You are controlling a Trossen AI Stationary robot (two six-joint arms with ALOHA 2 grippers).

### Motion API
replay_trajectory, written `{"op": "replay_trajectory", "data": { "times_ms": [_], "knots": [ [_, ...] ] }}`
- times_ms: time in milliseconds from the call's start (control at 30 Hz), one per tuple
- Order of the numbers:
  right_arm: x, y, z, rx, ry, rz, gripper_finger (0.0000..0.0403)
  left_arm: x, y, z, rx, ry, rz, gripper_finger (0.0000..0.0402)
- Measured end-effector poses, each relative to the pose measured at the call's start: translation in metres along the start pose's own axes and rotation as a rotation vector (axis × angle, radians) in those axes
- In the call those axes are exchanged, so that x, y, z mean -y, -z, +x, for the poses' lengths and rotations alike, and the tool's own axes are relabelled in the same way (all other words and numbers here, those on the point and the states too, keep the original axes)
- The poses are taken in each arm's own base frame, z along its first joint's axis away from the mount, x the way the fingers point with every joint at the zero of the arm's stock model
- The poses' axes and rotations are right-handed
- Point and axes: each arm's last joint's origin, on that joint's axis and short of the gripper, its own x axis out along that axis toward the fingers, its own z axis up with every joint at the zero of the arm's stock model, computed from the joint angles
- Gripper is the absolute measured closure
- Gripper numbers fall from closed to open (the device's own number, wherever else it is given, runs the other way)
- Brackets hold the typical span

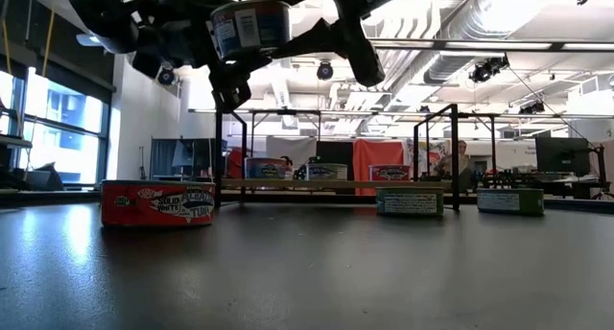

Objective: Stack canned seafood by type on shelf
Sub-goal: Put the top left blue canned tuna on the lower right shelf

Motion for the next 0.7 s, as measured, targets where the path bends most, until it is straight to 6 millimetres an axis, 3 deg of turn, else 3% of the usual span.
{"op": "replay_trajectory", "data": {
  "times_ms": [200,700],
  "knots": [
    [0.0,0.002,0.001,-0.057,0.014,0.019,0.0229,0.0,-0.002,-0.001,0.01,-0.009,0.013,0.0164],
    [-0.01,-0.008,0.007,-0.129,0.029,-0.308,0.023,0.01,0.002,0.009,0.009,0.042,0.112,0.0139]
  ]
}}
